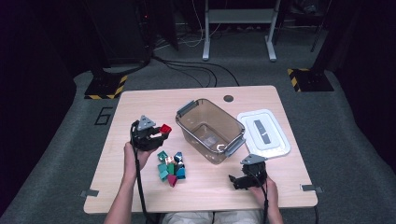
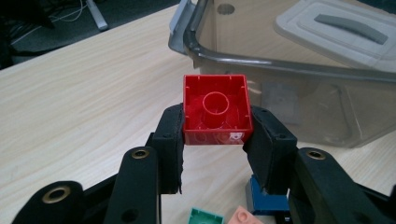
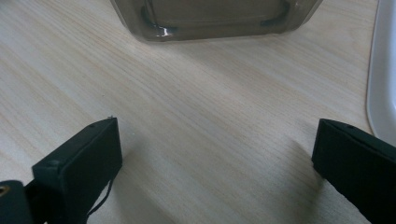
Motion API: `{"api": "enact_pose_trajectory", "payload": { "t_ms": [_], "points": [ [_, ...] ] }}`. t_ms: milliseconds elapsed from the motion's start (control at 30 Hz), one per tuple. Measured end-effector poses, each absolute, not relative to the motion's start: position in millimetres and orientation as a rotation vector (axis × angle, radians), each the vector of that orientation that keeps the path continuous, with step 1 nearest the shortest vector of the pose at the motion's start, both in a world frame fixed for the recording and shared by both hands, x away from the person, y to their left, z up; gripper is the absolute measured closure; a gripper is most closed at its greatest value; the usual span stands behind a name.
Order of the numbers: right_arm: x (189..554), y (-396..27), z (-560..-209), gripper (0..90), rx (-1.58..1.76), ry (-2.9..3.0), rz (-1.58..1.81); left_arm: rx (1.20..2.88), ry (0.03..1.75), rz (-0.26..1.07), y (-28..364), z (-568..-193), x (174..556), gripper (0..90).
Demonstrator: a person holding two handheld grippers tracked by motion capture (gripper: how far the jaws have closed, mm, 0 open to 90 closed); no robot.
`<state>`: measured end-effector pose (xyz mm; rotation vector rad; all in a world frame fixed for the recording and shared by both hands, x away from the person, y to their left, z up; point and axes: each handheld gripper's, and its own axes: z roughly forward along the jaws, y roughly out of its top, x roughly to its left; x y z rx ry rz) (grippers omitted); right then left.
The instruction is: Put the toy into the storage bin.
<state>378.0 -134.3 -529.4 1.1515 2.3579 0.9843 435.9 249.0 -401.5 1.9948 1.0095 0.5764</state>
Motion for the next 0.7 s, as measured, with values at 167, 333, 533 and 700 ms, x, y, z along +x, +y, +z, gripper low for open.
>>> {"api": "enact_pose_trajectory", "payload": {
  "t_ms": [167,333,533,700],
  "points": [
    [377.9,-134.2,-529.4,0.9,1.153,2.358,0.986,2.006,0.992,0.581,243.8,-391.5,442.2,58.4],
    [378.1,-134.4,-529.4,1.0,1.148,2.358,0.984,2.008,0.977,0.594,237.4,-382.9,449.6,58.4],
    [377.8,-134.0,-529.4,1.0,1.155,2.357,0.986,2.016,0.959,0.594,226.9,-374.1,459.1,58.4],
    [377.8,-134.0,-529.4,1.0,1.155,2.357,0.986,2.021,0.941,0.590,215.4,-369.4,466.2,58.4]
  ]
}}
